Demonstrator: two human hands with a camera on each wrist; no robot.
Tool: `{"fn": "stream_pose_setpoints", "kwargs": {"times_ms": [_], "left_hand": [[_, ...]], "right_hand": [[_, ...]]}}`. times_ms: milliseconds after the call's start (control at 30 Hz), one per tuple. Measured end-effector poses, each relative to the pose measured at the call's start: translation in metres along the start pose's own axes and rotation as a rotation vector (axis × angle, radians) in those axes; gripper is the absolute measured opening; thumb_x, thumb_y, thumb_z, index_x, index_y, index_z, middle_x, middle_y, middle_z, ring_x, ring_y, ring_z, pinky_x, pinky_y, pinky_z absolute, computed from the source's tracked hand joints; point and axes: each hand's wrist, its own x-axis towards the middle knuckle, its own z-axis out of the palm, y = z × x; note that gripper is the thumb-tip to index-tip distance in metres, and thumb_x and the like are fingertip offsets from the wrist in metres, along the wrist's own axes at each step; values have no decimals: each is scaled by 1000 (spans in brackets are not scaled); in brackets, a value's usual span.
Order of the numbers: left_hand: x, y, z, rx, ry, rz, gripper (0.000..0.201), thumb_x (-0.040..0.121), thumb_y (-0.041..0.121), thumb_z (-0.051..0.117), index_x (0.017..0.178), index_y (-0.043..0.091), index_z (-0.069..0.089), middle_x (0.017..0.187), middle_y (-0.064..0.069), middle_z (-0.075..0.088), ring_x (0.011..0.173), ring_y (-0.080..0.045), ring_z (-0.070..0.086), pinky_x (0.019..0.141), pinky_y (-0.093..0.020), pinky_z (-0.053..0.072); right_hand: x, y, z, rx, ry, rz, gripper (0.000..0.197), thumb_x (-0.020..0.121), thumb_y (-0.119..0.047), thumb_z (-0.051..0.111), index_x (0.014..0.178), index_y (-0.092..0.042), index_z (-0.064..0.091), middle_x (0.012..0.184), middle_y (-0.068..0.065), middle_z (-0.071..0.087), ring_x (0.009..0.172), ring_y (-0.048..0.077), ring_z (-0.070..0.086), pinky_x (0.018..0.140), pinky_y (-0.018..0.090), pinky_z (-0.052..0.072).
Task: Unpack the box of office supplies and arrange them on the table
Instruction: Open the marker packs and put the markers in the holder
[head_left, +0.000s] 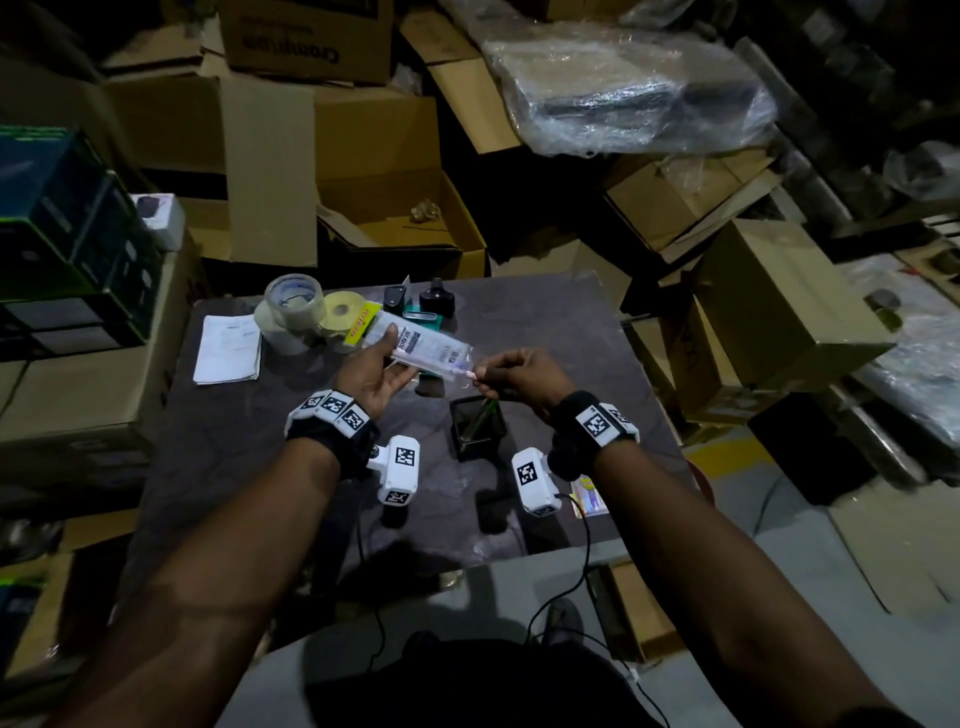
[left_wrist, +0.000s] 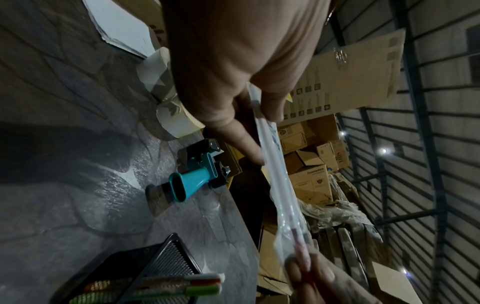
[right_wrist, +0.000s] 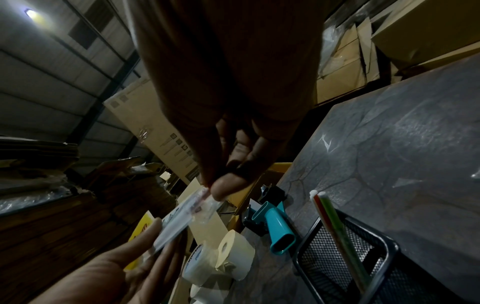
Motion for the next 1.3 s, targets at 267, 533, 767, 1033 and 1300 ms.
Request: {"fn": "stream_pose_setpoints", "kwargs": {"times_ms": [267,533,767,1033,1300], "left_hand": [[-8,-11,8,-35,-39,-9,31,91,20,63,118,7,55,93,-9,74,79,-18,74,58,-30,58],[-7,-17,9,-106,-11,-4,25,90,20,65,113,12,59,101,-6,73,86,-19,72,63,-33,60],[-8,-23,7,-116,-25,-8,24,91,19,64,112,10,59,107,-11,72,94,-24,72,79,-41,60],[-11,-20,7,-24,-28,9,33,87,17,68,118,10,58,108,-10,70,85,-20,73,63,-30,59],[-7,-18,4,15,-20,54,30,88,20,68,115,13,59,110,-9,70,94,-22,70,68,-32,60]], "right_hand": [[-3,-2,10,121,52,14,11,81,11,67,89,5,64,81,22,66,56,15,68,58,21,59],[3,-1,5,187,59,82,13,84,4,67,97,5,68,86,20,71,71,20,70,71,23,60],[1,-2,8,140,81,156,8,85,5,59,83,7,66,72,18,68,56,19,64,53,21,55],[1,-2,5,165,41,20,14,85,10,61,84,-4,65,78,12,68,60,19,65,65,24,58],[2,-1,8,165,41,-3,9,84,9,65,88,1,67,79,11,72,71,18,71,70,24,60]]}}
